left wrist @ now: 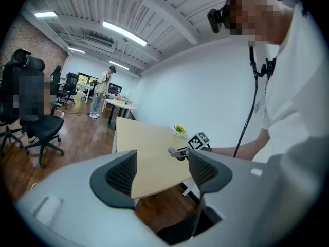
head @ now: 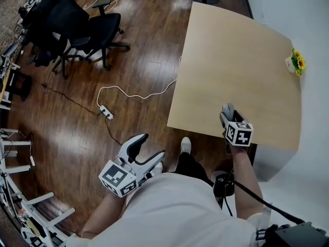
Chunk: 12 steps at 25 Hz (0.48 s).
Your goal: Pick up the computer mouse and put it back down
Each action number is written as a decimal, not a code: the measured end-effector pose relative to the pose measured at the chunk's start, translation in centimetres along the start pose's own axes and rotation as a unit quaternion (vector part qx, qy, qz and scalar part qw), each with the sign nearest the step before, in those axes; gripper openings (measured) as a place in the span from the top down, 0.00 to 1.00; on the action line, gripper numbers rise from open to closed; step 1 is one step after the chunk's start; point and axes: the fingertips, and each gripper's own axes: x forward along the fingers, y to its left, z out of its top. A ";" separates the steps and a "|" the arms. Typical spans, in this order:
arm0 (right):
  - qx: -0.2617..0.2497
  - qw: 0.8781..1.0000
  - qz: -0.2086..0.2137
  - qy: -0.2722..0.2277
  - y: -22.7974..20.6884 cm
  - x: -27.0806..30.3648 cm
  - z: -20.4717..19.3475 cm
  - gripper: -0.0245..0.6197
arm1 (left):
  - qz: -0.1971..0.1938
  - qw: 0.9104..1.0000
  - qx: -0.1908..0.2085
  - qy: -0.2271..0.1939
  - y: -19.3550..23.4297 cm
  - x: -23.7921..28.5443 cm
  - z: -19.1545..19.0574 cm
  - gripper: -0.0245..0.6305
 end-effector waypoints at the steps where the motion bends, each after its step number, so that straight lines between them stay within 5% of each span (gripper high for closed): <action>1: -0.001 1.000 0.001 -0.008 0.8 -1.5 0.2 0.51 | -0.003 1.000 0.002 -0.002 -0.1 -0.6 -0.3 0.52; 12: -0.043 0.995 0.011 -0.088 10.9 -19.0 0.5 0.50 | -0.043 0.999 0.028 -0.012 -1.4 -7.1 -2.8 0.48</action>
